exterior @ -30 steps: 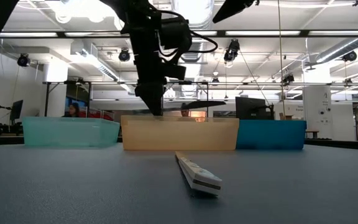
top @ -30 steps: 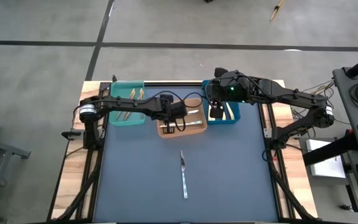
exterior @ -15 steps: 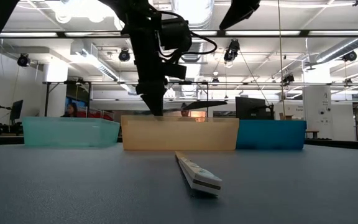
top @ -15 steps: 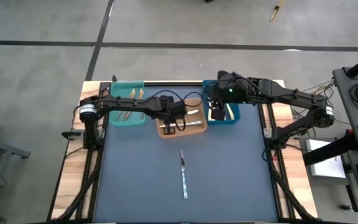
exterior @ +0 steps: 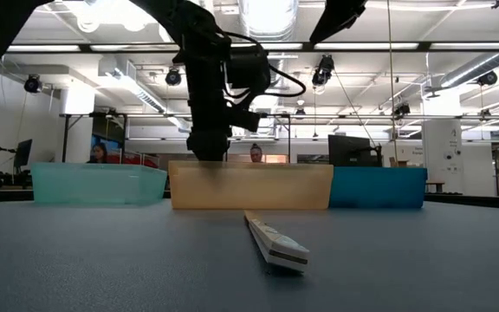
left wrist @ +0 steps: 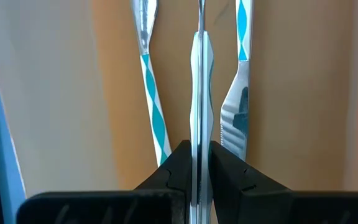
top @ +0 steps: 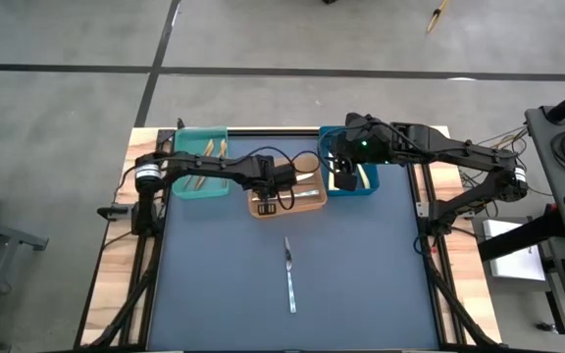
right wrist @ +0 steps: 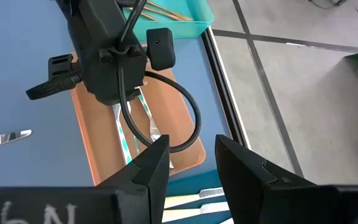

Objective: Sort silverware by color (type)
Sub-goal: Put the white knife in the orange bin

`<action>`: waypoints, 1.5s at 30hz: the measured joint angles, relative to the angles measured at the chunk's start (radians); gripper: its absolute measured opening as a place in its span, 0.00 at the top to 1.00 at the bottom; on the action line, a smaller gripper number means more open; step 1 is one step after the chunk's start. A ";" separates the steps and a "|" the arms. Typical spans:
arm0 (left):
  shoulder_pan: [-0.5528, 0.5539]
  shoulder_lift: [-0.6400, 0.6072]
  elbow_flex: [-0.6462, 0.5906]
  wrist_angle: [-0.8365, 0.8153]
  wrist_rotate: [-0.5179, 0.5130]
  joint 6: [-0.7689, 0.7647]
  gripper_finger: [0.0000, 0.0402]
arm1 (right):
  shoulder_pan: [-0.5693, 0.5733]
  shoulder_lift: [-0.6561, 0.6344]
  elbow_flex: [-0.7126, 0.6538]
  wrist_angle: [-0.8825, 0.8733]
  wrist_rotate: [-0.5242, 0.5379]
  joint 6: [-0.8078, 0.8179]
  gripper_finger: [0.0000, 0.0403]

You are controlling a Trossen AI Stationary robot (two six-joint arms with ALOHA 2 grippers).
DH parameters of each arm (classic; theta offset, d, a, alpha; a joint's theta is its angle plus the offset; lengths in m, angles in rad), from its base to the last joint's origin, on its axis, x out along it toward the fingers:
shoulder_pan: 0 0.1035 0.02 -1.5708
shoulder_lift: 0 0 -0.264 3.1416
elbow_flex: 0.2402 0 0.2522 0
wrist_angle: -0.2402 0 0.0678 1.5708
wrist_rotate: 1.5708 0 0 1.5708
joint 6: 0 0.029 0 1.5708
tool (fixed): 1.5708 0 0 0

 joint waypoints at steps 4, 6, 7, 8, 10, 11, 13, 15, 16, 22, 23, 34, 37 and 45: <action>0.003 0.013 0.000 0.000 0.000 0.000 0.95 | 0.000 0.000 0.000 0.003 0.000 0.000 0.70; 0.006 0.018 0.000 0.003 -0.001 0.001 0.95 | 0.000 0.000 0.000 0.004 0.000 0.001 0.70; 0.006 0.021 0.000 0.003 -0.001 0.001 0.95 | 0.000 0.000 0.000 0.004 0.000 0.001 0.70; 0.007 0.023 0.000 0.003 -0.001 0.003 0.94 | 0.000 0.000 0.000 0.004 0.000 0.001 0.70; 0.008 0.028 0.000 0.004 -0.001 0.007 0.94 | 0.000 0.000 0.000 0.004 0.000 0.001 0.70; 0.009 0.030 0.000 0.004 -0.001 0.007 0.94 | 0.000 0.000 0.000 0.004 0.000 0.001 0.70; 0.011 0.031 0.000 0.004 -0.001 0.007 0.94 | 0.000 0.000 0.000 0.005 0.000 0.001 0.70; 0.014 0.031 0.000 0.007 -0.001 0.007 0.94 | 0.000 0.000 0.000 0.005 0.000 0.001 0.70; 0.015 0.031 0.000 0.007 -0.001 0.007 0.94 | 0.000 0.000 0.000 0.005 0.000 0.001 0.70; 0.020 0.032 0.000 0.019 -0.001 0.007 0.94 | 0.000 0.000 -0.007 0.012 0.000 0.001 0.70; 0.020 0.032 0.000 0.020 -0.001 0.007 0.94 | 0.000 0.000 -0.009 0.013 0.000 0.001 0.70; 0.042 0.032 0.000 0.033 -0.001 0.021 0.93 | 0.000 0.000 -0.025 0.013 0.000 0.011 0.70; 0.048 0.032 0.000 0.034 -0.001 0.023 0.93 | 0.000 0.000 -0.025 0.013 0.000 0.010 0.70; 0.063 0.032 -0.015 0.041 0.055 0.027 0.93 | 0.000 0.000 -0.025 0.021 0.000 0.008 0.70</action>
